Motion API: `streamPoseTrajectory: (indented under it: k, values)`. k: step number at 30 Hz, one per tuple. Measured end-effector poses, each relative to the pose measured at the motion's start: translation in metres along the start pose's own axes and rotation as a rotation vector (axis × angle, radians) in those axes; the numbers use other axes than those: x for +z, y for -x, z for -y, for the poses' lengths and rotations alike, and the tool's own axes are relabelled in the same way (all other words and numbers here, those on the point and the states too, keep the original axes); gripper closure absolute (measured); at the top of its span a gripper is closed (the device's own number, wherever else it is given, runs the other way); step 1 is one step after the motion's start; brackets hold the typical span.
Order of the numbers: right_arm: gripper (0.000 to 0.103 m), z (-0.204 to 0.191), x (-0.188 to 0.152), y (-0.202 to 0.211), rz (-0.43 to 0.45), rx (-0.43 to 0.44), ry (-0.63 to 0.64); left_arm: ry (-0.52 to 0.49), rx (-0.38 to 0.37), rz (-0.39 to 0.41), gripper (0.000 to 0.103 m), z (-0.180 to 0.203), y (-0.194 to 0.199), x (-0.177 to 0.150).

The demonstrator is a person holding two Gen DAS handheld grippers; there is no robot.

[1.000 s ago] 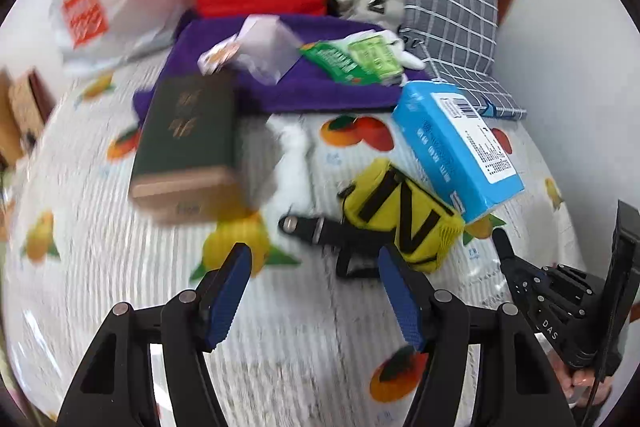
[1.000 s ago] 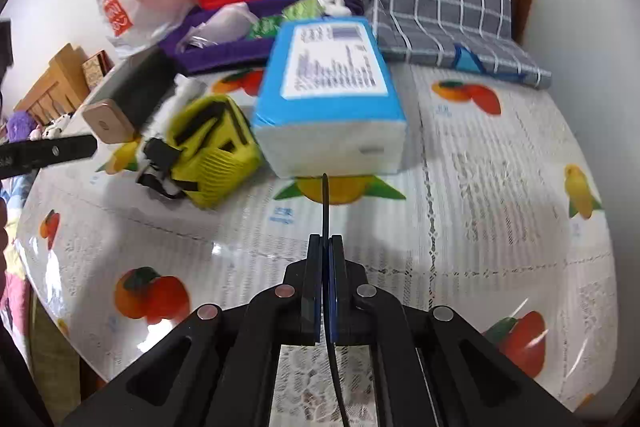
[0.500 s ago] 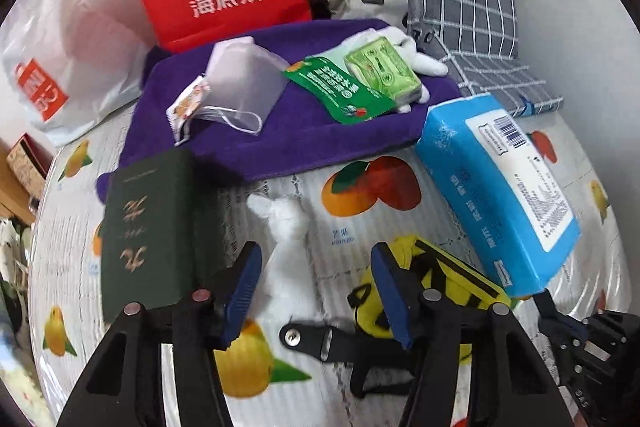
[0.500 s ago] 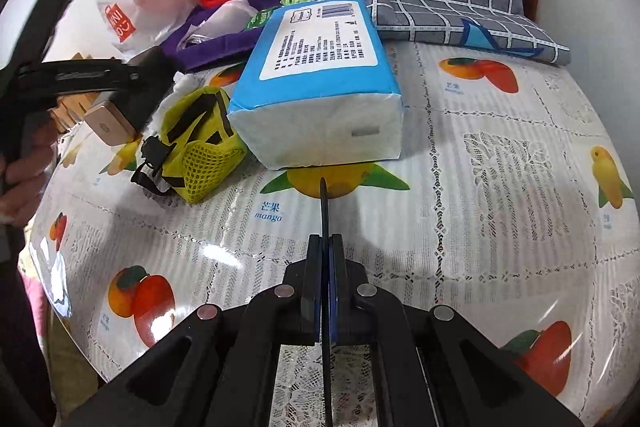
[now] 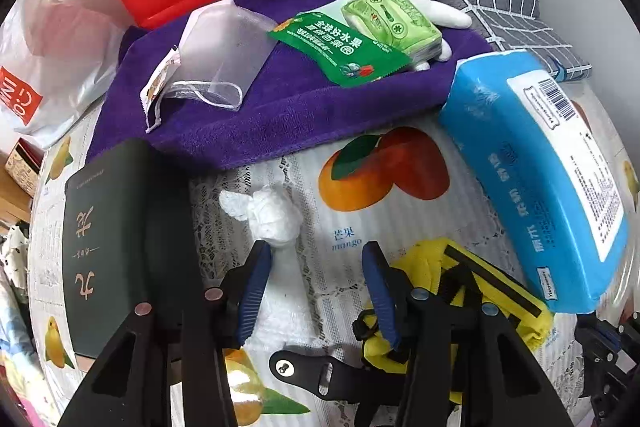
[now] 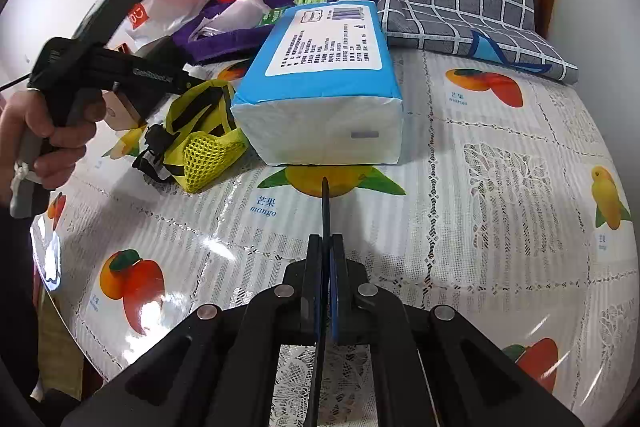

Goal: Organize soft objects
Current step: 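Grasp the white crumpled tissue with the left gripper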

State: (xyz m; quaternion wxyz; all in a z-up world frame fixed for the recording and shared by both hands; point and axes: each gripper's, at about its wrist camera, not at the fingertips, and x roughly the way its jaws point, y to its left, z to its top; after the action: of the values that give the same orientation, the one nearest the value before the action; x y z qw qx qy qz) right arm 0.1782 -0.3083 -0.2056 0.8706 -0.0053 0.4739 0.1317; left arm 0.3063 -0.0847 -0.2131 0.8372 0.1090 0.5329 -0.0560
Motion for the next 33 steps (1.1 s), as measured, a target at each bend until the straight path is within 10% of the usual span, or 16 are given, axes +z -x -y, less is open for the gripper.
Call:
streamPoseTrajectory:
  k: [9, 33]
  values:
    - [0.099, 0.002, 0.0, 0.0, 0.0, 0.007, -0.008, 0.006, 0.009, 0.02, 0.095, -0.002, -0.005, 0.006]
    - [0.1, -0.004, -0.012, 0.016, -0.008, 0.063, -0.152, 0.124, -0.122, 0.067, 0.096, -0.058, 0.078, -0.111]
